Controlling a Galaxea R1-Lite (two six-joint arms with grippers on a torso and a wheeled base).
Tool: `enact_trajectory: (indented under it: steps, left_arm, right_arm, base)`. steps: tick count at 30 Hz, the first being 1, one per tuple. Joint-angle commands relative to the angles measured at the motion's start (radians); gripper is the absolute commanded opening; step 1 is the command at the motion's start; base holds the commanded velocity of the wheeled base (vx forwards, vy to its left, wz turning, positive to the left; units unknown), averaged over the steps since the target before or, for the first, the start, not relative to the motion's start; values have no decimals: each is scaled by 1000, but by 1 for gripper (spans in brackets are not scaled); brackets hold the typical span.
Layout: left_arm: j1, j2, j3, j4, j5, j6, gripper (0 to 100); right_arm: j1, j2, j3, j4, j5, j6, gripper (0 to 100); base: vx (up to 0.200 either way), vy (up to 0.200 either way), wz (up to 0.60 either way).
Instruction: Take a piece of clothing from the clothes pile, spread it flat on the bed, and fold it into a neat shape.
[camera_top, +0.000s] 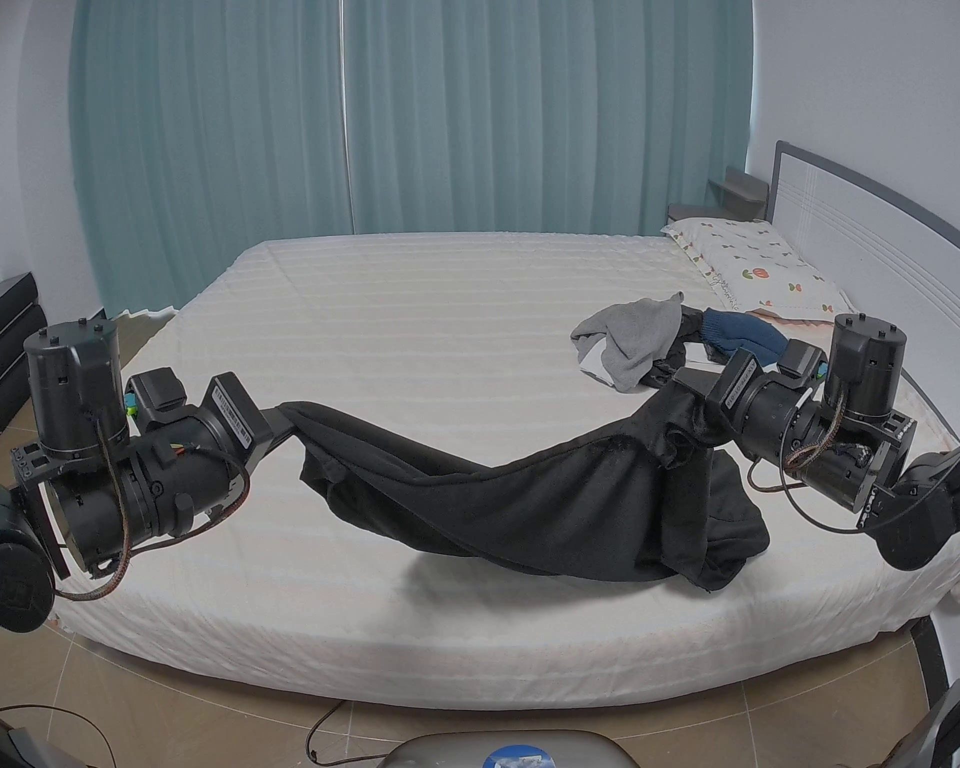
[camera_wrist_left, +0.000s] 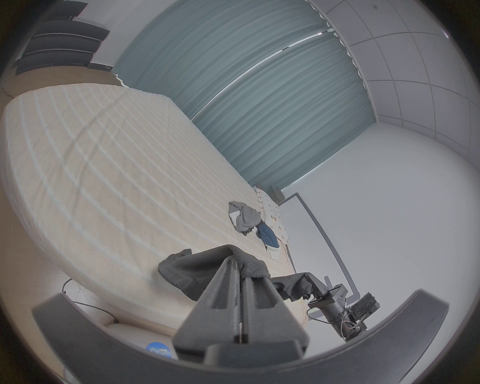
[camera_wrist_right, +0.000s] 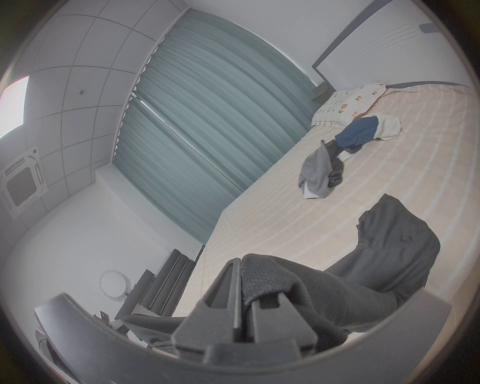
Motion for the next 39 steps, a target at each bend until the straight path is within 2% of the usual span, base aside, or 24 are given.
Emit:
enact_trajectory:
  steps: [1, 13, 18, 25, 28, 39]
  left_arm:
    - [19, -2, -2, -2, 0, -1, 0]
    - [48, 3, 0, -2, -2, -1, 0]
    - [67, -3, 3, -2, -2, -1, 0]
    - [51, -11, 24, 6, -2, 1, 0]
    - [48, -37, 40, 43, -2, 1, 0]
    - [-11, -236, 29, 247, 0, 4, 0]
  right_arm:
    - [2, -13, -4, -2, 0, -8, 0]
    - [-13, -18, -19, 1, 0, -14, 0]
    - [-35, -49, 1, 12, 1, -16, 0]
    - [-35, -73, 80, 7, 1, -14, 0]
    - [-32, -111, 109, 12, 1, -14, 0]
    - [10, -309, 203, 63, -6, -16, 0]
  base:
    - [0, 200, 0]
    - [0, 200, 0]
    - [0, 0, 0]
    - [0, 0, 0]
    - [0, 0, 0]
    - [-200, 0, 0]
